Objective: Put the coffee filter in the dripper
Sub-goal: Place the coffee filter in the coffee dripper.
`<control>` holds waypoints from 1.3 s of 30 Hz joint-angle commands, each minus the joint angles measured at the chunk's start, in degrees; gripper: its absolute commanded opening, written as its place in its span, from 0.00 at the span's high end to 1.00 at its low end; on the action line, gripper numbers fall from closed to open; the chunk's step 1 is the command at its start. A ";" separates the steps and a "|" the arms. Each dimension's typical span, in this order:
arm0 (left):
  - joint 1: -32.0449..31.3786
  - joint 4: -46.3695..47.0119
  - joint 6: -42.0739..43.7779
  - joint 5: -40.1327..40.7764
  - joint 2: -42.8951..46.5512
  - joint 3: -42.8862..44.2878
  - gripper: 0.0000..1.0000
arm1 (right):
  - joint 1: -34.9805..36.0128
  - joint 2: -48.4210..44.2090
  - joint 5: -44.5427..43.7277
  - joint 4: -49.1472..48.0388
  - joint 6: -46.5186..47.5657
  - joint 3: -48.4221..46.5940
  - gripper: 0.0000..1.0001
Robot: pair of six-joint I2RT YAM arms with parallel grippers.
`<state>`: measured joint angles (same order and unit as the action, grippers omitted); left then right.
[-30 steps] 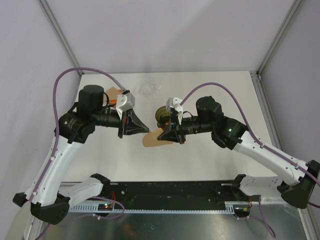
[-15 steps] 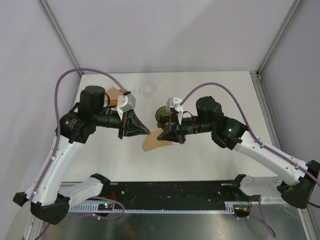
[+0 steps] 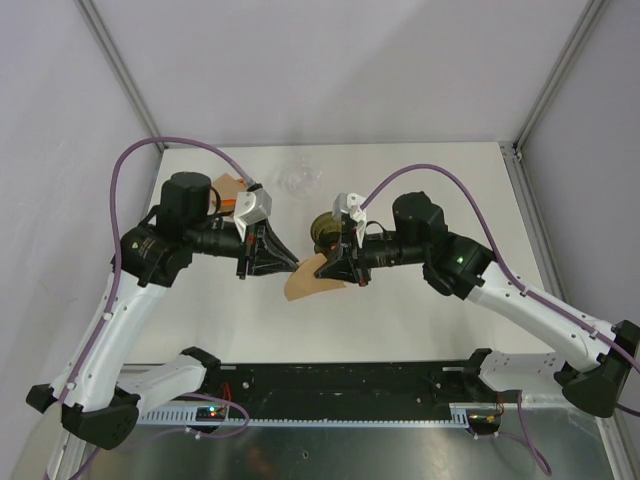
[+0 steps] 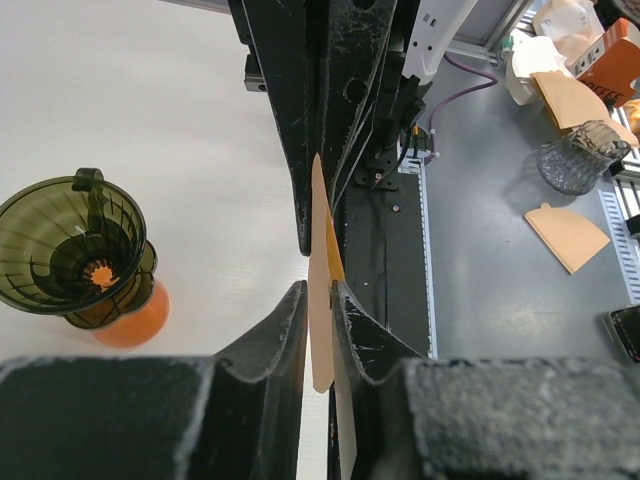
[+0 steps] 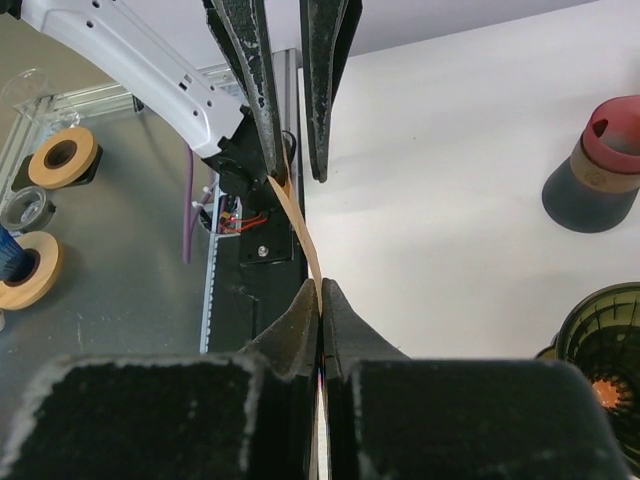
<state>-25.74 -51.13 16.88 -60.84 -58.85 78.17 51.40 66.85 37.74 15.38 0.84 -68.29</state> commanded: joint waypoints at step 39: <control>-1.86 0.51 2.21 -0.14 0.09 -1.81 0.60 | -0.76 2.01 4.52 -9.75 -3.38 -2.20 1.00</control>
<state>-27.16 -51.16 17.61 -60.18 -59.13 76.62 50.96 68.23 42.09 9.04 -1.13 -68.29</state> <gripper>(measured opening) 0.392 0.009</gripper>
